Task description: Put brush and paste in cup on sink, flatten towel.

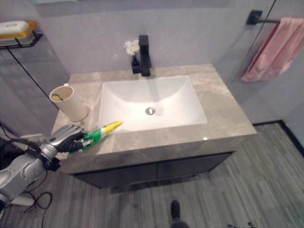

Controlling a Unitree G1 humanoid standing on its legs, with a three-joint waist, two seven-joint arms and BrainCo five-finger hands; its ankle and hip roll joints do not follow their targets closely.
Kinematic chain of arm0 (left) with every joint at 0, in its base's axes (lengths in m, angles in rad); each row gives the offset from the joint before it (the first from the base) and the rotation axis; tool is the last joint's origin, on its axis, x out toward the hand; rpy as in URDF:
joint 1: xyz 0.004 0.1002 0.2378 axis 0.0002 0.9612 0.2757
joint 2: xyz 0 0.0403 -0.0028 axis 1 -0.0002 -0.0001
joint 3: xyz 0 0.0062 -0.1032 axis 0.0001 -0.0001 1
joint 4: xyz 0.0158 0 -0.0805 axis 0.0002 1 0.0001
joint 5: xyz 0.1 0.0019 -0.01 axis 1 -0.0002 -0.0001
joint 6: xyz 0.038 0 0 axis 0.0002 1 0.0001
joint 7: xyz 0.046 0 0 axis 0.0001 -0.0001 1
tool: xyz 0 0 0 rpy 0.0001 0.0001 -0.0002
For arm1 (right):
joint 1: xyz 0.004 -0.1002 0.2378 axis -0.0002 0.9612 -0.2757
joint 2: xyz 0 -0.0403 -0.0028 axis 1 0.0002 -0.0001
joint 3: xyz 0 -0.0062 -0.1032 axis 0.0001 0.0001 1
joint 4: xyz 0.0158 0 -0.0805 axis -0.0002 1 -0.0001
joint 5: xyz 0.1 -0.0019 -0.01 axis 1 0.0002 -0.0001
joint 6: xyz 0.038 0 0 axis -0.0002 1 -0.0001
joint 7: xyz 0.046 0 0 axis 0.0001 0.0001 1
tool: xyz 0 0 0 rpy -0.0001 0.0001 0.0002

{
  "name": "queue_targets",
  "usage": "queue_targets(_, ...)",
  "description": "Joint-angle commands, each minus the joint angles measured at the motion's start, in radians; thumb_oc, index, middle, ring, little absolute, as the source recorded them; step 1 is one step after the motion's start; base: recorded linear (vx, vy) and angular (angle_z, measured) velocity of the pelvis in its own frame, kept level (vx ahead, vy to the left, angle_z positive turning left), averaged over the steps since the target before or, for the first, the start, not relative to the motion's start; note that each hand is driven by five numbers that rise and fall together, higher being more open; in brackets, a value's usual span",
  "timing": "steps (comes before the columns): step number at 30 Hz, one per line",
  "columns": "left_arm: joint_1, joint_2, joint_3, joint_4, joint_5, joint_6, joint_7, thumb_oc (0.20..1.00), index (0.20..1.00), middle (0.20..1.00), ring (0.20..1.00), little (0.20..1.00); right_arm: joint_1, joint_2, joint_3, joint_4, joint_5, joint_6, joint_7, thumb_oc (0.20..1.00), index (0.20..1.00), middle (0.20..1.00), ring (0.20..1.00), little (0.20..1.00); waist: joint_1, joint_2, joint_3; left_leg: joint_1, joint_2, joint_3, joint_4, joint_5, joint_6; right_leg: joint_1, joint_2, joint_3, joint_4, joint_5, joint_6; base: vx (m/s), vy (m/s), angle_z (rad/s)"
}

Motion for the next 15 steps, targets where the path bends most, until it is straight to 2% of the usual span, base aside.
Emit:
queue_targets(1, -0.115, 0.041, 0.057, -0.024, 0.032, -0.005, 0.131, 0.200, 0.200, 0.200, 0.200, 0.200, -0.035, -0.073, -0.022, -0.050, 0.093, -0.034, -0.043, 1.000, 1.000, 1.000, 1.000, 1.000, -0.023, 0.040, 0.014, -0.031, 0.002, -0.109, 0.015, 0.009, 0.013, 0.063, -0.087, -0.032, 0.007, 0.016, 0.103, -0.02, -0.025, 0.04)
queue_targets(2, -0.122, 0.040, 0.059, -0.015, 0.046, -0.002, 0.147, 0.200, 0.200, 0.200, 0.200, 0.200, -0.029, -0.077, -0.026, -0.077, 0.094, -0.042, -0.049, 1.000, 1.000, 1.000, 1.000, 1.000, -0.026, 0.038, 0.008, -0.029, 0.001, -0.109, 0.015, 0.010, 0.013, 0.066, -0.088, -0.032, 0.008, 0.017, 0.102, -0.02, -0.017, 0.07)
queue_targets(3, -0.145, 0.049, 0.063, 0.010, 0.085, 0.014, 0.179, 0.200, 0.200, 0.200, 0.200, 0.200, -0.023, -0.107, -0.038, -0.197, 0.095, -0.060, -0.072, 1.000, 1.000, 1.000, 1.000, 1.000, -0.034, 0.036, -0.002, -0.023, 0.002, -0.111, 0.015, 0.008, 0.012, 0.076, -0.087, -0.035, 0.009, 0.011, 0.103, -0.02, -0.017, 0.07)
queue_targets(5, -0.169, 0.052, 0.066, 0.018, 0.113, 0.015, 0.205, 0.200, 0.200, 0.200, 0.200, 0.200, -0.011, -0.114, -0.058, -0.258, 0.104, -0.071, -0.081, 1.000, 1.000, 1.000, 1.000, 1.000, -0.037, 0.035, -0.007, -0.026, 0.002, -0.114, 0.015, 0.016, 0.012, 0.077, -0.088, -0.037, 0.008, 0.017, 0.100, -0.04, -0.019, 0.06)
queue_targets(7, -0.170, 0.068, 0.104, 0.006, 0.158, 0.022, 0.238, 0.200, 0.200, 0.200, 0.200, 0.200, 0.037, -0.145, -0.097, -0.494, 0.054, -0.091, -0.112, 1.000, 1.000, 1.000, 1.000, 1.000, -0.046, 0.032, -0.020, -0.017, 0.002, -0.118, 0.015, 0.011, 0.012, 0.091, -0.089, -0.043, 0.011, 0.010, 0.102, -0.01, -0.011, 0.04)
queue_targets(8, -0.165, 0.068, 0.108, 0.003, 0.159, 0.022, 0.238, 0.200, 0.200, 0.200, 0.200, 0.200, 0.043, -0.143, -0.100, -0.504, 0.051, -0.085, -0.114, 1.000, 1.000, 1.000, 1.000, 1.000, -0.046, 0.030, -0.022, -0.022, 0.002, -0.117, 0.015, 0.018, 0.012, 0.087, -0.089, -0.043, 0.010, 0.016, 0.099, -0.02, -0.005, 0.06)
queue_targets(10, -0.151, 0.075, 0.166, -0.029, 0.215, 0.031, 0.272, 0.200, 0.200, 0.200, 0.200, 0.200, 0.087, -0.174, -0.163, -0.766, -0.048, -0.089, -0.158, 1.000, 1.000, 1.000, 1.000, 1.000, -0.053, 0.030, -0.036, -0.016, 0.003, -0.118, 0.015, 0.017, 0.013, 0.096, -0.091, -0.046, 0.010, 0.014, 0.100, -0.02, 0.004, 0.04)
queue_targets(12, -0.150, 0.077, 0.186, -0.043, 0.235, 0.031, 0.285, 0.200, 0.200, 0.200, 0.200, 0.200, 0.096, -0.184, -0.187, -0.853, -0.086, -0.094, -0.177, 1.000, 1.000, 1.000, 1.000, 1.000, -0.056, 0.031, -0.040, -0.014, 0.004, -0.119, 0.015, 0.016, 0.014, 0.099, -0.092, -0.046, 0.010, 0.013, 0.100, 0.00, 0.000, 0.00)
queue_targets(15, -0.176, 0.084, 0.230, -0.110, 0.284, 0.031, 0.314, 0.200, 0.200, 0.200, 0.200, 0.200, 0.091, -0.238, -0.243, -1.072, -0.236, -0.100, -0.227, 1.000, 1.000, 1.000, 1.000, 1.000, -0.059, 0.030, -0.060, -0.008, 0.007, -0.125, 0.015, 0.010, 0.016, 0.111, -0.094, -0.053, 0.013, 0.005, 0.102, 0.00, 0.000, 0.00)
